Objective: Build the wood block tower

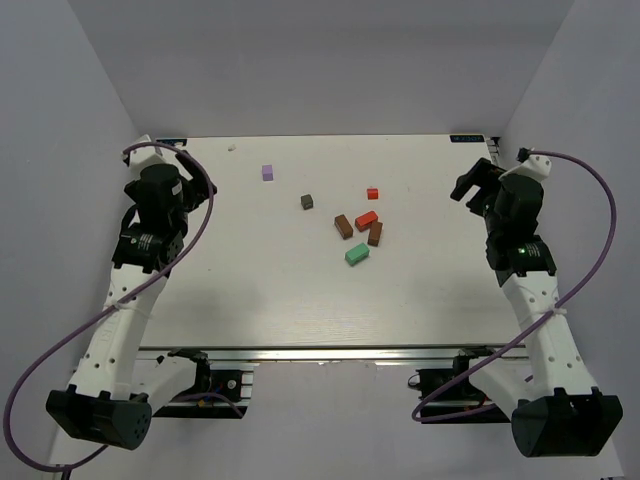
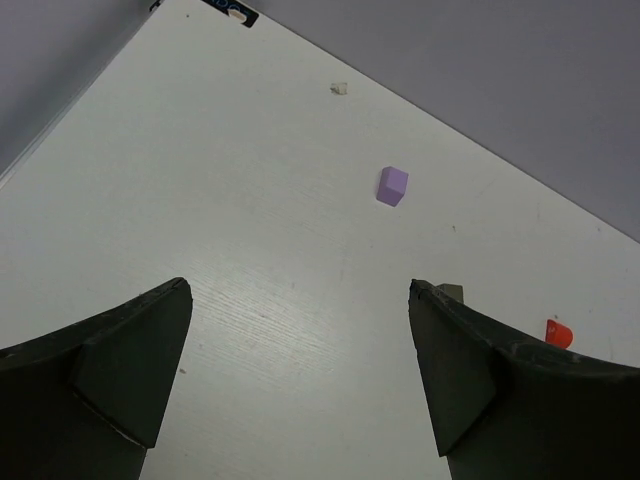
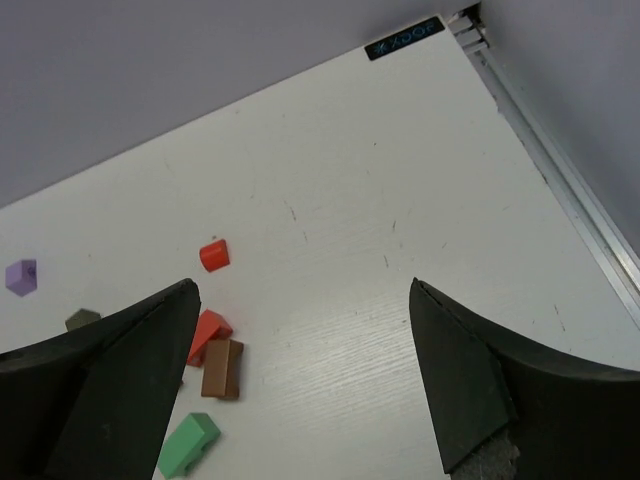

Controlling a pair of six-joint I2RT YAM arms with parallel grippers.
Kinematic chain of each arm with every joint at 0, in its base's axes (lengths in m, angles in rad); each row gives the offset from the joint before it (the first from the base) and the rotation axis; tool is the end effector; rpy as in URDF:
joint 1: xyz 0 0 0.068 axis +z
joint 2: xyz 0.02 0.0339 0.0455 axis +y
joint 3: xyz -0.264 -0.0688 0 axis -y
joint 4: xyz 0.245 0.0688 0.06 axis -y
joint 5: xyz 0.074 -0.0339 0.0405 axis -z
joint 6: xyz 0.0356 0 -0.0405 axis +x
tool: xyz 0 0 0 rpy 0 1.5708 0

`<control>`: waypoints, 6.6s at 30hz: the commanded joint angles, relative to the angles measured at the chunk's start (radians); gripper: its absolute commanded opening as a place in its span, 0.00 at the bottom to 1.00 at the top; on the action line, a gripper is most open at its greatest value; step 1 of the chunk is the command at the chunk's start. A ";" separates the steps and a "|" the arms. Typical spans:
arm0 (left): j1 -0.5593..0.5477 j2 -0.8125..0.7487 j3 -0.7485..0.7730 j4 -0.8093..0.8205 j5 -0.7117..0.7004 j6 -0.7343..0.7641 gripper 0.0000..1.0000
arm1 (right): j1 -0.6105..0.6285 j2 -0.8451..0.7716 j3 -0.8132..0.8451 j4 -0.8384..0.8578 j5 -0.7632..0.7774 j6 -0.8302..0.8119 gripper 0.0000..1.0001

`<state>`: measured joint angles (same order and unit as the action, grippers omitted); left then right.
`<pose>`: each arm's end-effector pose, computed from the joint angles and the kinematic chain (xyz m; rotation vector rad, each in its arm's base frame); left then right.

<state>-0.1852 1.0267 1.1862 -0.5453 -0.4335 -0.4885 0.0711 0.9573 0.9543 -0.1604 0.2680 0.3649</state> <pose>0.2133 -0.0247 0.3975 -0.5651 1.8343 -0.0278 0.2202 0.0062 0.3710 0.4459 1.6707 0.0892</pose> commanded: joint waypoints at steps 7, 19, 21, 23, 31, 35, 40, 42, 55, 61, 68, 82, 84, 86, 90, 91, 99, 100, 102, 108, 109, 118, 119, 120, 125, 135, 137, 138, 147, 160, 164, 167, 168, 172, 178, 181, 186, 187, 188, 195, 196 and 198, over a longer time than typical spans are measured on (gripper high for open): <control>0.001 0.093 -0.013 0.027 0.079 0.004 0.98 | -0.005 0.139 0.135 -0.174 -0.259 -0.032 0.89; 0.001 0.139 -0.042 0.041 0.122 0.005 0.98 | 0.288 0.561 0.212 -0.261 -0.210 0.084 0.89; 0.001 0.138 -0.054 0.048 0.131 0.004 0.98 | 0.318 0.647 0.233 -0.260 -0.196 0.077 0.88; 0.001 0.134 -0.072 0.056 0.144 -0.002 0.98 | 0.337 0.699 0.273 -0.261 -0.161 0.074 0.85; 0.001 0.141 -0.096 0.070 0.179 -0.009 0.98 | 0.364 0.882 0.331 -0.174 -0.115 0.036 0.77; 0.001 0.150 -0.097 0.068 0.190 -0.007 0.98 | 0.369 0.943 0.376 -0.165 -0.101 0.005 0.70; 0.001 0.159 -0.094 0.067 0.205 -0.007 0.98 | 0.369 0.971 0.388 -0.145 -0.088 -0.003 0.49; 0.001 0.161 -0.097 0.071 0.220 -0.009 0.98 | 0.369 0.965 0.389 -0.131 -0.096 -0.017 0.40; 0.001 0.157 -0.091 0.068 0.274 0.010 0.98 | 0.371 0.897 0.610 -0.434 -0.756 -0.742 0.18; 0.001 0.174 -0.082 0.058 0.285 0.022 0.98 | 0.427 0.942 0.693 -0.565 -0.894 -0.949 0.18; 0.001 0.194 -0.074 0.048 0.295 0.027 0.98 | 0.578 1.011 0.739 -0.590 -0.734 -1.020 0.20; 0.001 0.190 -0.077 0.045 0.288 0.021 0.98 | 0.714 1.156 0.729 -0.444 -0.612 -0.943 0.30; 0.001 0.193 -0.077 0.045 0.286 0.021 0.98 | 0.720 1.166 0.730 -0.435 -0.604 -0.923 0.31; 0.001 0.193 -0.077 0.044 0.283 0.019 0.98 | 0.728 1.175 0.722 -0.409 -0.598 -0.910 0.33; 0.001 0.193 -0.077 0.042 0.277 0.019 0.98 | 0.739 1.183 0.704 -0.370 -0.572 -0.883 0.36; 0.000 0.191 -0.076 0.042 0.277 0.019 0.98 | 0.740 1.184 0.704 -0.369 -0.572 -0.886 0.37; 0.001 0.190 -0.076 0.039 0.271 0.019 0.98 | 0.748 1.175 0.707 -0.381 -0.569 -0.916 0.61; 0.001 0.190 -0.076 0.041 0.271 0.019 0.98 | 0.750 1.164 0.706 -0.377 -0.569 -0.917 0.73; 0.000 0.190 -0.076 0.041 0.271 0.019 0.98 | 0.748 1.152 0.706 -0.370 -0.566 -0.923 0.78; 0.000 0.184 -0.074 0.039 0.263 0.022 0.98 | 0.733 1.065 0.664 -0.268 -0.537 -0.874 0.89; 0.001 0.184 -0.074 0.039 0.263 0.022 0.98 | 0.717 1.037 0.650 -0.242 -0.533 -0.864 0.89; 0.001 0.193 -0.071 0.033 0.246 0.028 0.98 | 0.549 0.960 0.587 -0.086 -0.517 -0.661 0.89; 0.001 0.193 -0.068 0.033 0.245 0.028 0.98 | 0.514 0.971 0.597 -0.102 -0.516 -0.643 0.89; 0.001 0.193 -0.069 0.033 0.240 0.031 0.98 | 0.497 0.982 0.627 -0.137 -0.512 -0.629 0.89; 0.001 0.194 -0.068 0.030 0.239 0.033 0.98 | 0.430 1.077 0.718 -0.244 -0.512 -0.601 0.82; 0.001 0.199 -0.069 0.031 0.237 0.033 0.98 | 0.432 1.164 0.755 -0.287 -0.438 -0.592 0.77; 0.001 0.199 -0.069 0.030 0.239 0.033 0.98 | 0.437 1.167 0.744 -0.298 -0.434 -0.596 0.76; 0.001 0.200 -0.069 0.030 0.240 0.031 0.98 | 0.443 1.164 0.736 -0.297 -0.432 -0.612 0.76; 0.001 0.199 -0.071 0.031 0.246 0.028 0.98 | 0.466 1.138 0.672 -0.255 -0.385 -0.630 0.78; 0.001 0.210 -0.073 0.033 0.260 0.034 0.98 | 0.426 1.009 0.666 -0.333 -0.564 -1.021 0.89; 0.001 0.213 -0.073 0.033 0.254 0.039 0.98 | 0.424 0.988 0.637 -0.448 -0.511 -1.260 0.89; 0.001 0.219 -0.069 0.033 0.253 0.039 0.98 | 0.421 0.968 0.607 -0.474 -0.384 -1.360 0.89; 0.001 0.220 -0.069 0.033 0.253 0.039 0.98 | 0.418 0.965 0.604 -0.484 -0.366 -1.380 0.89; 0.001 0.225 -0.071 0.036 0.251 0.045 0.98 | 0.418 0.942 0.604 -0.513 -0.365 -1.513 0.90; 0.000 0.259 -0.065 0.042 0.295 0.059 0.98 | 0.423 1.005 0.687 -0.611 -0.368 -1.558 0.89; 0.001 0.282 -0.056 0.033 0.292 0.067 0.98 | 0.424 1.038 0.692 -0.605 -0.336 -1.581 0.89; 0.001 0.312 -0.057 0.031 0.322 0.083 0.98 | 0.424 1.104 0.744 -0.616 -0.328 -1.595 0.89; 0.001 0.312 -0.056 0.031 0.315 0.085 0.98 | 0.424 1.124 0.765 -0.622 -0.322 -1.601 0.89; 0.001 0.315 -0.051 0.030 0.314 0.088 0.98 | 0.424 1.133 0.774 -0.626 -0.317 -1.607 0.89; 0.001 0.338 -0.057 0.031 0.328 0.097 0.98 | 0.424 1.212 0.873 -0.623 -0.388 -1.610 0.89; 0.000 0.343 -0.057 0.031 0.331 0.097 0.98 | 0.424 1.228 0.883 -0.625 -0.400 -1.614 0.89; 0.001 0.346 -0.057 0.030 0.331 0.100 0.98 | 0.424 1.239 0.899 -0.630 -0.409 -1.612 0.89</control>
<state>-0.1852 1.3739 1.0946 -0.5167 -0.1188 -0.4030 0.4931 2.1822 1.8011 -0.7597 -0.0971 -1.1858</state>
